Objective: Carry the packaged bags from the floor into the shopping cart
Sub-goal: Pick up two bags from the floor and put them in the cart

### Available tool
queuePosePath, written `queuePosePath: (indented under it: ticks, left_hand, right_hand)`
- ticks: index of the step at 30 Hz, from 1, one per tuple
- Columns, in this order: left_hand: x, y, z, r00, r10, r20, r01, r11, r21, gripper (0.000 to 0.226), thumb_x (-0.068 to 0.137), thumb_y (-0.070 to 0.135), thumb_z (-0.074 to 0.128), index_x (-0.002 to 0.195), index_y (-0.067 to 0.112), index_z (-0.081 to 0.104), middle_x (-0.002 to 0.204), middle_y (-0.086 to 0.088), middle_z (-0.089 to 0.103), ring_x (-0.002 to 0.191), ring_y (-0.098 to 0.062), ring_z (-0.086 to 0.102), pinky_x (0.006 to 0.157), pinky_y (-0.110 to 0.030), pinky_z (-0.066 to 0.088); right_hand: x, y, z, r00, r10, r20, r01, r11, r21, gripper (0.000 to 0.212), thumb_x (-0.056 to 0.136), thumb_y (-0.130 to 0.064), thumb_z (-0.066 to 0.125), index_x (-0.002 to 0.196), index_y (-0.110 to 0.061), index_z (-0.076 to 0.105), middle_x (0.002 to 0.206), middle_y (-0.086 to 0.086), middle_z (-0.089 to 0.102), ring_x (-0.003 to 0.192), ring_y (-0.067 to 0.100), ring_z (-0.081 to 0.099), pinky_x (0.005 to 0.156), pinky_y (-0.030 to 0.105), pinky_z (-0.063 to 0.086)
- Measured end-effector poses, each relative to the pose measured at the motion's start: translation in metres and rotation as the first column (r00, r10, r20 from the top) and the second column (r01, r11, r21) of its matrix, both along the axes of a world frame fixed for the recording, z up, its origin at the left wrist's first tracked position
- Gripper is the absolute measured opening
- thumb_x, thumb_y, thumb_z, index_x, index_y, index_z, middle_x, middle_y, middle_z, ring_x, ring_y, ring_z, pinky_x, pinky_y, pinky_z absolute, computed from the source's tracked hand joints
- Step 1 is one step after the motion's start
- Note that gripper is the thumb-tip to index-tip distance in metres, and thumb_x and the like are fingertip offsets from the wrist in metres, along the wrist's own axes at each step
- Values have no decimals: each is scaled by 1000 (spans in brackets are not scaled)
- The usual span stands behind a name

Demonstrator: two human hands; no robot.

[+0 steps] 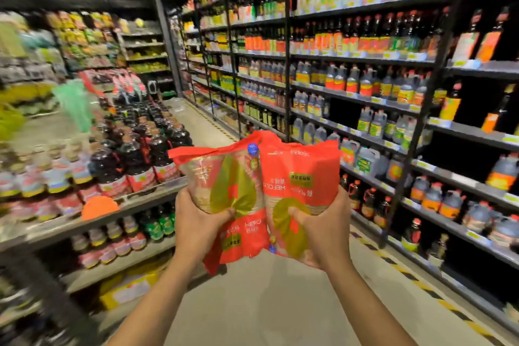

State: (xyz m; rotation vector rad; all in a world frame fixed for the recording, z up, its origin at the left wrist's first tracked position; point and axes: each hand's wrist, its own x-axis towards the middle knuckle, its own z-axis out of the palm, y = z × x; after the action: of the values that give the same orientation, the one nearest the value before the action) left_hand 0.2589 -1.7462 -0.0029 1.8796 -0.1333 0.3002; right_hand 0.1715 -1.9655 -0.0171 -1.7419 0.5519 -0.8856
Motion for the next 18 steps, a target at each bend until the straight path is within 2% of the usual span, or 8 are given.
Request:
queuePosePath:
  ticks: [4,7,10,15,18]
  left_hand:
    - [-7,92,10,976,214,39,-215,977,14,82,40,53,87,111,33,51,114,0,64,105,-22,64,91,-52,53]
    - [-27,149,16,924,378,49,-379,925,14,76,41,53,88,107,40,52,111,2,65,102,-20,66,89,-52,55]
    - [-60,189,26,841,537,64,-539,842,16,73,43,53,88,103,42,49,110,2,62,102,-21,64,88,-51,54]
    - [-125,243,30,673,738,59,-738,674,-18,72,43,40,89,105,36,52,106,3,68,96,-18,68,81,-45,57]
    - [-167,269,33,554,829,79,-831,557,-21,68,43,33,87,103,30,55,101,1,70,90,-19,70,75,-41,57]
  right_hand:
    - [41,76,10,977,211,32,-211,977,-11,82,54,-24,96,121,-27,48,117,-1,55,113,25,57,93,44,51]
    - [61,127,17,924,382,34,-381,924,-19,85,56,-26,97,120,-34,43,118,-3,54,113,22,57,92,45,53]
    - [73,173,25,834,551,28,-551,835,-13,92,58,-27,98,132,-27,43,123,-3,54,115,21,57,95,45,54]
    - [67,249,28,669,743,15,-743,669,-28,88,56,-31,97,126,-22,45,121,1,54,117,27,56,96,49,51]
    - [54,290,27,558,830,19,-829,558,-31,89,56,-29,97,129,-19,46,120,1,54,118,26,55,99,46,48]
